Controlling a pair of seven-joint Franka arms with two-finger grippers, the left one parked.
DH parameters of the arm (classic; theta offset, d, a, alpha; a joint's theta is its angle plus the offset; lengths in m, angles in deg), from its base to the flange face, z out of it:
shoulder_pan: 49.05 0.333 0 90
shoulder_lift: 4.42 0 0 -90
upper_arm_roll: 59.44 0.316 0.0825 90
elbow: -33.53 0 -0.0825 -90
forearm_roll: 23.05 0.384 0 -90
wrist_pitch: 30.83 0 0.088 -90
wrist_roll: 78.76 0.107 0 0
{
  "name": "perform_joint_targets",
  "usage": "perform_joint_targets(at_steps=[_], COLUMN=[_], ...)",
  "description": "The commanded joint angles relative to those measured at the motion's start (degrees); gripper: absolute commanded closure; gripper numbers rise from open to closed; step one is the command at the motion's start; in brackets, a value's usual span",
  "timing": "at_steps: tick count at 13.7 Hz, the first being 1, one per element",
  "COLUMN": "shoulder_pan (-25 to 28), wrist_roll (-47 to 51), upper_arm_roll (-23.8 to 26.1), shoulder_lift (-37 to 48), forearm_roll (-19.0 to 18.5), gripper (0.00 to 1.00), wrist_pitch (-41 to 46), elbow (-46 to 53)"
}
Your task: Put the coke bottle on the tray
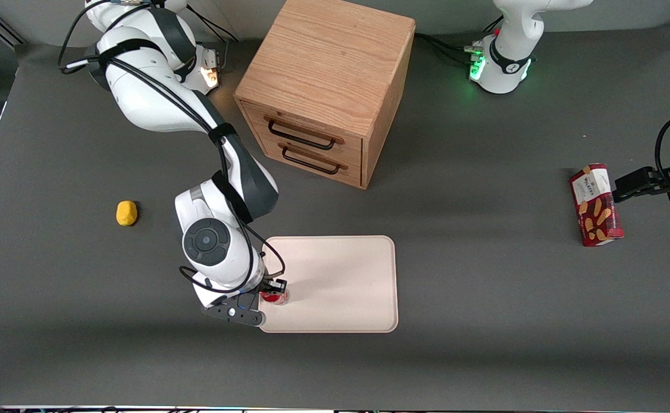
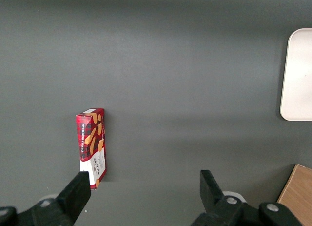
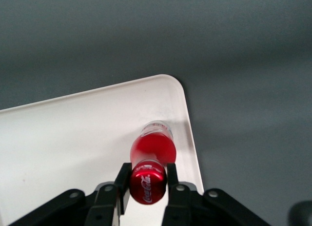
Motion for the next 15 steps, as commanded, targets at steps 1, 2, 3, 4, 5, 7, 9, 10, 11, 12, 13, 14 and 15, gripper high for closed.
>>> perform_joint_targets(at_steps=[1, 2, 3, 4, 5, 7, 9, 10, 11, 12, 13, 14, 15], shoulder_pan=[0.00, 0.00, 0.00, 0.00, 0.00, -0.09, -0.18, -0.18, -0.09, -0.18, -0.44, -1.23, -2.10], wrist_roll=[1.76, 1.68, 1.59, 1.50, 1.50, 1.50, 1.32, 1.32, 1.32, 0.80, 0.62, -0.77, -2.87], upper_arm_roll=[0.13, 0.13, 0.13, 0.13, 0.22, 0.83, 1.01, 1.10, 1.36, 1.36, 1.36, 1.36, 1.36], shoulder_lift=[0.87, 0.96, 1.30, 2.09, 3.75, 7.35, 12.53, 14.91, 17.28, 19.31, 21.15, 23.17, 25.28], forearm_roll=[-1.43, -1.43, -1.43, -1.52, -1.52, -1.35, -1.08, -1.08, -1.08, -1.08, -1.08, -0.99, -0.99], gripper=[0.01, 0.00, 0.00, 0.00, 0.00, 0.00, 0.00, 0.00, 0.00, 0.00, 0.00, 0.00, 0.00], wrist_pitch=[-0.91, -0.91, -0.83, -0.13, 1.27, 7.66, 14.25, 17.94, 21.46, 24.89, 27.97, 30.70, 33.34], elbow=[-0.75, -0.66, -0.66, -0.66, -0.66, -0.57, -0.57, -0.57, -0.57, -0.57, -0.57, -0.57, -0.66])
